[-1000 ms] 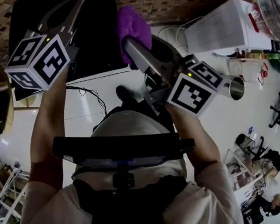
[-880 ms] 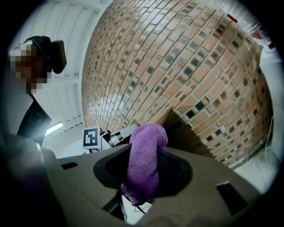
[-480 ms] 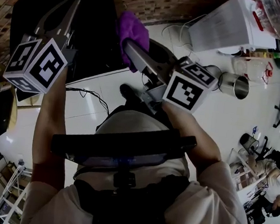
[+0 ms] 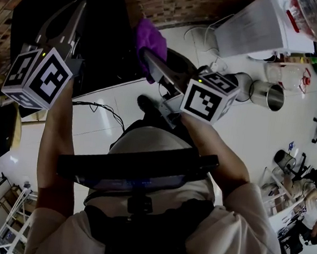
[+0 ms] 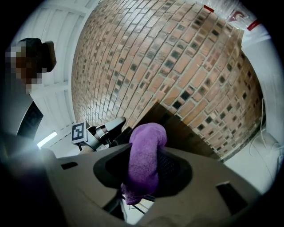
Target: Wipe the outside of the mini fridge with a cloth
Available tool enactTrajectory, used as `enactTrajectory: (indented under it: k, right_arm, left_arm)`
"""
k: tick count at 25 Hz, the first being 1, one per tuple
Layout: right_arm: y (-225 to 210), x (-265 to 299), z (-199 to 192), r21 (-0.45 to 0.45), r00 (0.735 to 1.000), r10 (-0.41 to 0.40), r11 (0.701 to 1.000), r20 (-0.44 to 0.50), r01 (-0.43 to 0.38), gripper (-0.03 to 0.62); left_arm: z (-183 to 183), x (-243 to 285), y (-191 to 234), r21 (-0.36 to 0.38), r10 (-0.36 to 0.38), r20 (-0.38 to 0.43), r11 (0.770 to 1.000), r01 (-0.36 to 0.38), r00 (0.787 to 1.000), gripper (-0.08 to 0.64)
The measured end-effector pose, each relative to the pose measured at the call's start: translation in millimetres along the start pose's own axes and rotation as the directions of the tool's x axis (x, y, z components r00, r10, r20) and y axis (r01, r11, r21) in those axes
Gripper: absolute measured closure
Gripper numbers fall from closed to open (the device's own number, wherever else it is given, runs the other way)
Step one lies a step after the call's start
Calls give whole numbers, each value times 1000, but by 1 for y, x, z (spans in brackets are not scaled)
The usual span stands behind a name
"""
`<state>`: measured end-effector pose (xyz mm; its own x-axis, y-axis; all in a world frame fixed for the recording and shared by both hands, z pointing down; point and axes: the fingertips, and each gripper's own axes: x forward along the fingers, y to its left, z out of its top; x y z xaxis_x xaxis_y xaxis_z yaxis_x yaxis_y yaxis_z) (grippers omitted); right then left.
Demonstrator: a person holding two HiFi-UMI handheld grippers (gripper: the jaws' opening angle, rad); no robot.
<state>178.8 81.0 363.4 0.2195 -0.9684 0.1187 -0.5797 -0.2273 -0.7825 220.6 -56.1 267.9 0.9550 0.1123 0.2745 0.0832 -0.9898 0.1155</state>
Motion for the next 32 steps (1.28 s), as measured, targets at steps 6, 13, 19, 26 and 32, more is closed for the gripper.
enactTrajectory:
  k: [6,13,19,26,32]
  right_arm:
    - [-12,2,-10,22,1000,-4,1000,-15,5,446]
    - [-30,4,-27,34,999,-31,999,-39,33,448]
    - [-43,6,-38,49,997,-51,997,-55,54,448]
    - [-64,7,-58,98,994,-81,991,-77,88,448]
    - [-82,7,-74,136,990,-101,984,-99,114,448]
  left_arm:
    - [0,0,-2,-9,-7,2,1000,7,1000,551]
    - [0,1,-2,-13,-12,5,1000,12,1000,551]
    - [0,1,-2,-17,-12,4,1000,12,1000,551]
    - [1,0,-1,-15,-6,8,1000,6,1000,551]
    - [0,0,-1,-17,-6,8,1000,6,1000,551]
